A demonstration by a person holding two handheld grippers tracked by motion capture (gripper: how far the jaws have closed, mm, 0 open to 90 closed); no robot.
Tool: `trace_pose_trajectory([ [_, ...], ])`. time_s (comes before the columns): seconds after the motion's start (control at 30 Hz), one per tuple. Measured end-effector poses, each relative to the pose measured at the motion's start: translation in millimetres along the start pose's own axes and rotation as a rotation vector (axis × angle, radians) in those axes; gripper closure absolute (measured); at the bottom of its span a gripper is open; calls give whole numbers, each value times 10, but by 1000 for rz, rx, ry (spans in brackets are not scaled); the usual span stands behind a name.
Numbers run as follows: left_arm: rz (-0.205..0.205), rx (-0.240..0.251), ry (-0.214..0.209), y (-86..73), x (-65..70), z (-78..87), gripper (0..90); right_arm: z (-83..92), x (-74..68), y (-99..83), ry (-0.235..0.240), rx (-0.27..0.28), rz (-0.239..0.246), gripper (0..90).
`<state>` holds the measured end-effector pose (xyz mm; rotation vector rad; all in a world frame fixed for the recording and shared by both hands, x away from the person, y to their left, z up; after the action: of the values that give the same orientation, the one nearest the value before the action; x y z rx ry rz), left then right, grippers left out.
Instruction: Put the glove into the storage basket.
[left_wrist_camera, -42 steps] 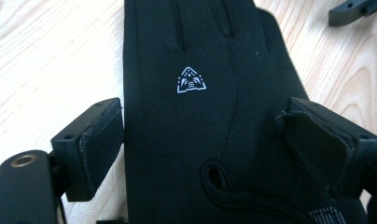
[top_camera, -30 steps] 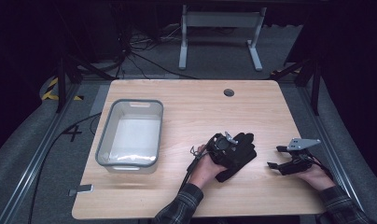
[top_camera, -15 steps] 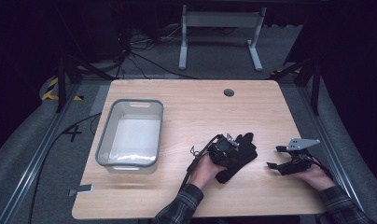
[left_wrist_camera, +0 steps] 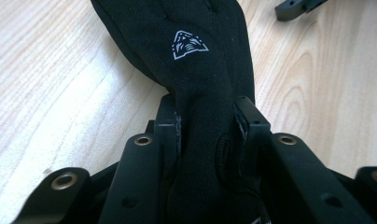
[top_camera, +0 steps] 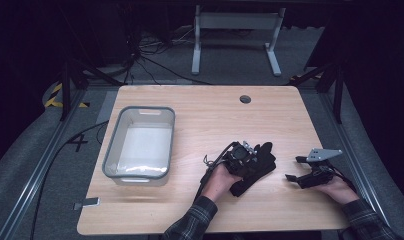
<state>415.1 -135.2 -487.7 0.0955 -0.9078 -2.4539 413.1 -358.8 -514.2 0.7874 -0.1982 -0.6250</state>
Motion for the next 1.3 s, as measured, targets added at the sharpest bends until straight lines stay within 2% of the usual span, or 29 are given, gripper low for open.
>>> trace_pose_trajectory([
  [0.33,-1,42,0,134,-9,324,681,-16,-16,0,0,3,-1,89],
  [0.63,13,68,23,163,-127,613,678,-28,-20,2,-1,6,-1,72],
  [0.87,35,82,54,138,-254,834,677,-30,-22,2,2,3,2,65],
  [0.93,56,91,59,114,-325,946,677,-31,-21,2,2,3,2,65],
  [1.3,104,113,135,-37,-616,1312,677,-31,-21,3,1,4,3,65],
])
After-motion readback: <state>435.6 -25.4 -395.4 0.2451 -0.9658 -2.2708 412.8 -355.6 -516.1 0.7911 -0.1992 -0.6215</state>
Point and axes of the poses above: each handheld gripper's, and its own axes: z roughly backward along the jaws, y roughly out of its top, x roughly to its right, the point moved 7 cm from there along -z, roughly forward along the jaws, and after that the axes turned 7 degrees about y, right-handed, at the moved point
